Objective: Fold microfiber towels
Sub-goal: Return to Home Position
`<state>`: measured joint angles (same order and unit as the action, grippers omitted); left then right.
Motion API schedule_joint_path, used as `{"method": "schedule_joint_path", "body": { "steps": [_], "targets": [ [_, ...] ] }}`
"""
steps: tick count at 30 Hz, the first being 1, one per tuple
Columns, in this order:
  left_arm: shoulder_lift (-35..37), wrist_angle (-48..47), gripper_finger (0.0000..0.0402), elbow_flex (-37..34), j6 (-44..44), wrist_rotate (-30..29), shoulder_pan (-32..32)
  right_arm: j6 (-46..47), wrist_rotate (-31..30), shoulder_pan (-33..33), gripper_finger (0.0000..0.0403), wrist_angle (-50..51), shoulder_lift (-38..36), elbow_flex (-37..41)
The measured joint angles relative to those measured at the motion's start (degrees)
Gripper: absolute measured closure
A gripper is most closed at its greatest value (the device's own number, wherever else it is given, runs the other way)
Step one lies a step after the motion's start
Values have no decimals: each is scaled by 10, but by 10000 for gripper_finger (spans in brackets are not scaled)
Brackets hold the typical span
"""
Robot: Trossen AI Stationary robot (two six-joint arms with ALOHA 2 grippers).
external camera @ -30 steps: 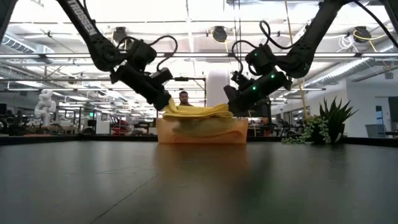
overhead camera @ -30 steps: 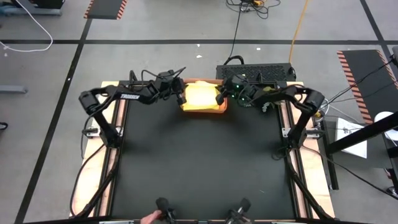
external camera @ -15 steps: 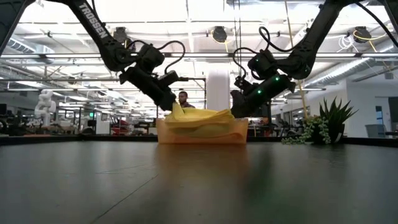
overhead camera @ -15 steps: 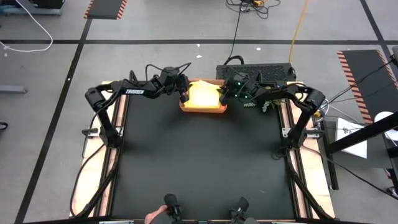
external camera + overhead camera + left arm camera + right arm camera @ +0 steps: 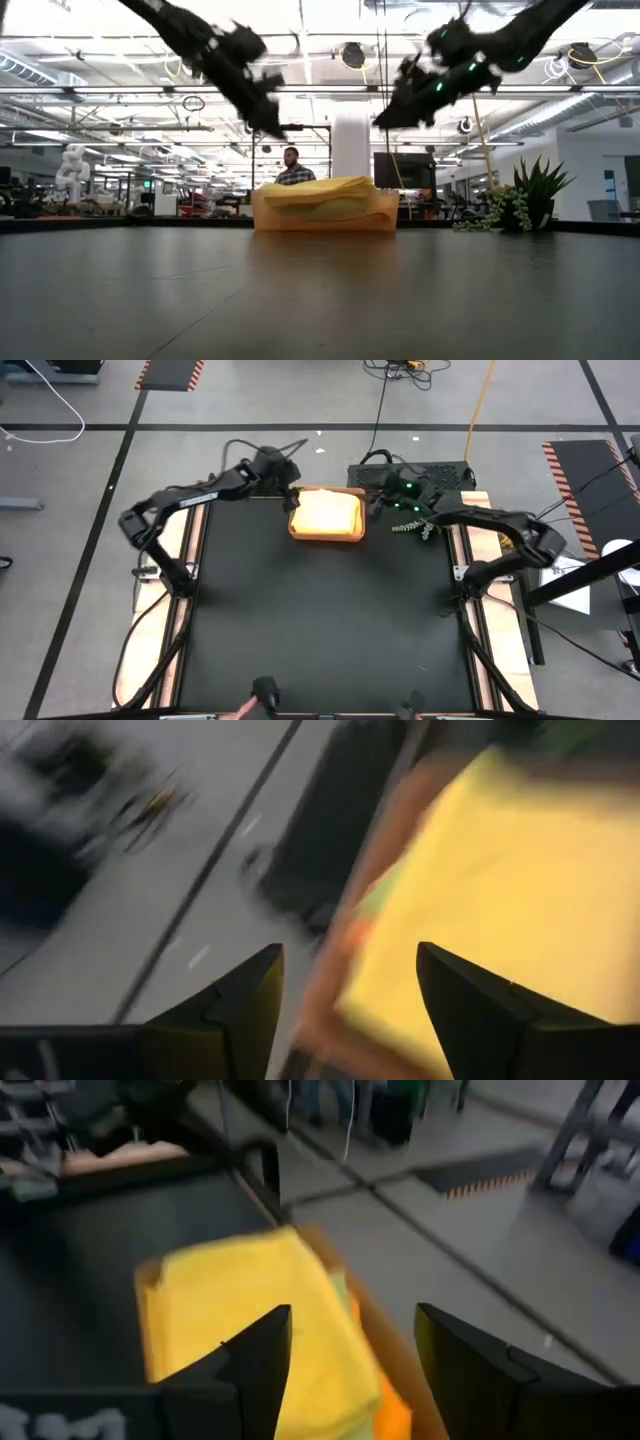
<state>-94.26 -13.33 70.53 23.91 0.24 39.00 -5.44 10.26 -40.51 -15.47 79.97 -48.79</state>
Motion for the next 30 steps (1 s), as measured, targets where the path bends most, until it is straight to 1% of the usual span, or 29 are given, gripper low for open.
{"method": "schedule_joint_path", "body": {
  "steps": [2,3,5,7,11,13,16,18,20,22,24,26,30],
  "targets": [
    [51,-1,169,-12,-15,79,-4,-20,1,3,203,-10,-46,13],
    [77,4,172,-21,-22,100,-10,-44,0,9,209,-29,-72,27],
    [133,34,184,-51,-40,105,-20,-79,-1,28,226,-79,-130,62],
    [195,59,202,-103,-63,95,-26,-82,5,45,250,-128,-191,99],
    [333,168,251,-233,-122,91,-36,-74,1,70,301,-189,-313,190],
    [393,223,279,-307,-149,109,-44,-68,3,83,326,-209,-360,239],
    [464,291,325,-406,-187,126,-63,-36,4,99,364,-221,-414,301],
    [511,309,359,-456,-198,132,-77,-27,4,112,388,-191,-446,325],
    [557,302,389,-494,-208,132,-90,-28,3,125,398,-138,-474,339],
    [605,287,394,-523,-238,133,-100,-17,-13,137,396,-97,-501,347],
    [658,267,393,-540,-250,133,-109,-13,-15,148,396,-63,-530,351],
    [715,230,397,-549,-236,131,-116,-12,-14,154,400,-17,-559,352],
    [819,129,394,-550,-205,83,-117,16,-27,156,401,80,-596,352]
  ]
}}
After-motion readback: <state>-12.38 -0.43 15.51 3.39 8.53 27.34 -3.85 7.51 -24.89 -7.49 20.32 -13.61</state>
